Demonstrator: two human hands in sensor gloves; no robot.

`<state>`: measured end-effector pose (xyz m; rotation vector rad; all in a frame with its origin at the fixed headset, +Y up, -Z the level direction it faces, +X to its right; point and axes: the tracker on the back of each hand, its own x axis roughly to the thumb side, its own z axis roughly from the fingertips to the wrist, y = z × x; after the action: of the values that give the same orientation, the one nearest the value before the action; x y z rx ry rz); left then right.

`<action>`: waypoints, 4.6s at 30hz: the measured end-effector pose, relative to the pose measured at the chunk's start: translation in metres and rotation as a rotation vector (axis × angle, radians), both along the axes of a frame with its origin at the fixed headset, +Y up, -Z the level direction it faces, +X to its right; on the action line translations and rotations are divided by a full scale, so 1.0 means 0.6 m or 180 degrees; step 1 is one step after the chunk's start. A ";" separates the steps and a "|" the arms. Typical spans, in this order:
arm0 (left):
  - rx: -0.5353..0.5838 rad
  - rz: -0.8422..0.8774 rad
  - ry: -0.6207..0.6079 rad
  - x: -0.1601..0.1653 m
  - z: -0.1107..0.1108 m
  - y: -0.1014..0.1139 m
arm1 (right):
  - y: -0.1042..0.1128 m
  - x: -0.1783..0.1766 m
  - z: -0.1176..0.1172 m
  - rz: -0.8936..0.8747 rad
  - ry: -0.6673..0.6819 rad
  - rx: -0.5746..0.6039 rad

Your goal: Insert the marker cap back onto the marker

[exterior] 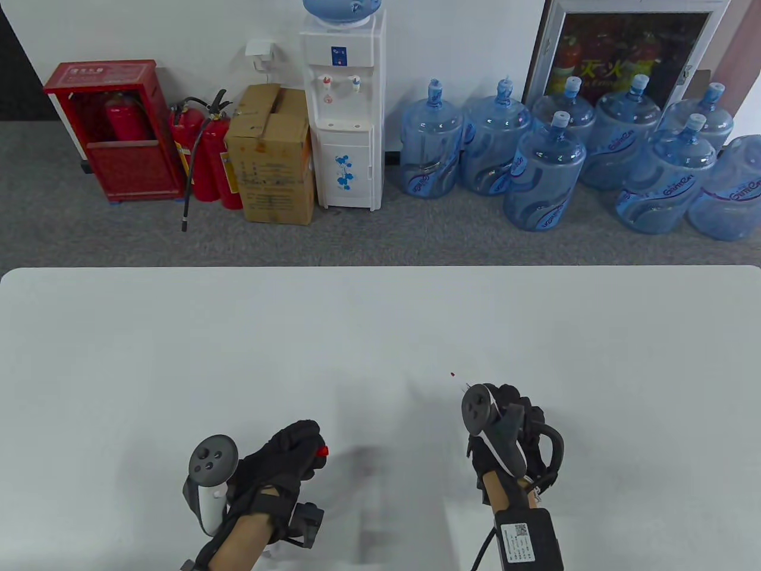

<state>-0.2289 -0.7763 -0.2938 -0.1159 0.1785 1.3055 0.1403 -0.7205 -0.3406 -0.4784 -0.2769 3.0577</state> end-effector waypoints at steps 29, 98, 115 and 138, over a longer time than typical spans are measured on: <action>0.0002 -0.0027 0.0020 0.000 0.000 0.000 | 0.039 -0.114 0.070 -0.0046 0.0694 0.0061; -0.0016 -0.0164 -0.0740 0.028 -0.007 -0.006 | -0.027 -0.196 0.162 -0.0198 0.1611 0.0549; -0.0083 -0.0567 -0.0798 0.027 -0.011 -0.016 | -0.017 -0.216 0.182 -0.0450 0.2027 0.1032; 0.0416 -0.0738 -0.1108 0.046 -0.005 0.015 | -0.045 -0.195 0.151 -0.1092 0.2197 0.0543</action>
<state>-0.2014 -0.7670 -0.2967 -0.2027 -0.1859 1.0440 0.0232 -0.7478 -0.2499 0.4840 -0.3660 2.6225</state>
